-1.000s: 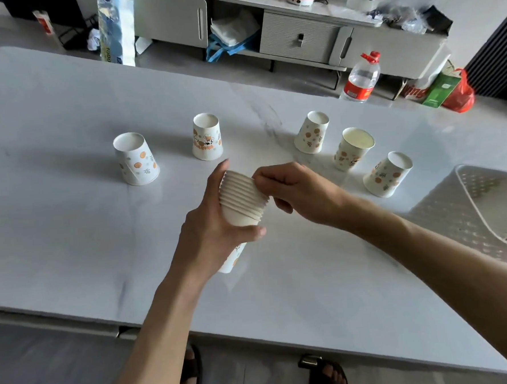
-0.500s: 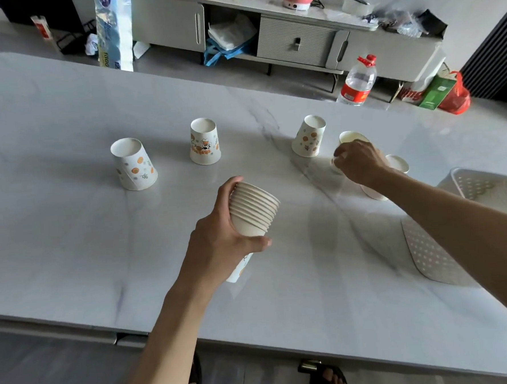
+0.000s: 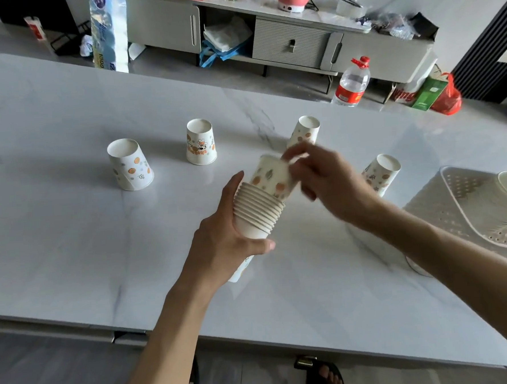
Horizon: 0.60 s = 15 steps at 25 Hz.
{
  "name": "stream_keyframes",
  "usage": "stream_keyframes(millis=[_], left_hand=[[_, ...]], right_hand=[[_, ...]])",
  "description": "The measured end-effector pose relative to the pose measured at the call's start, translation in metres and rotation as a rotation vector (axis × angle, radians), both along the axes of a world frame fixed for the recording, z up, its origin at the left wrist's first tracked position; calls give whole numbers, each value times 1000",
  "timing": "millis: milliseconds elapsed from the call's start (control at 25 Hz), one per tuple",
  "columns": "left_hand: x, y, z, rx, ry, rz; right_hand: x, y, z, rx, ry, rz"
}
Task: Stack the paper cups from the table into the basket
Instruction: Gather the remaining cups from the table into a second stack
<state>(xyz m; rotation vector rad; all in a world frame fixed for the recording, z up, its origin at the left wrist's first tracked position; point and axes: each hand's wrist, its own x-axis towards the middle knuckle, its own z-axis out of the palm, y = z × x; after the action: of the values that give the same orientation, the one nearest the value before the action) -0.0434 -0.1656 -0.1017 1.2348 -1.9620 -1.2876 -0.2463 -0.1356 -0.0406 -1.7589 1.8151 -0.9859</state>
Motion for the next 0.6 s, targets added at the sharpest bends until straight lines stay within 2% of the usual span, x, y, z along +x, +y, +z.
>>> stream_keyframes(millis=[80, 120, 200, 240, 320, 400, 520, 600], left_hand=[[0, 0, 0, -24, -26, -9], [1, 0, 0, -35, -36, -24], [3, 0, 0, -32, -18, -43], [4, 0, 0, -29, -11, -42], [5, -1, 0, -41, -34, -29], [5, -1, -1, -64, -63, -23], [3, 1, 0, -68, -79, -41], [0, 1, 0, -78, -97, -44]], right_hand=[[14, 9, -8, 180, 17, 175], [15, 11, -11, 245, -33, 209], [3, 10, -15, 235, -131, 164], [-13, 5, -19, 146, -65, 46], [-58, -5, -27, -6, 322, -335], [-105, -10, -36, 130, 627, -597], [-148, -10, -57, 430, 704, -733], [-157, -14, -66, 464, 572, -788]])
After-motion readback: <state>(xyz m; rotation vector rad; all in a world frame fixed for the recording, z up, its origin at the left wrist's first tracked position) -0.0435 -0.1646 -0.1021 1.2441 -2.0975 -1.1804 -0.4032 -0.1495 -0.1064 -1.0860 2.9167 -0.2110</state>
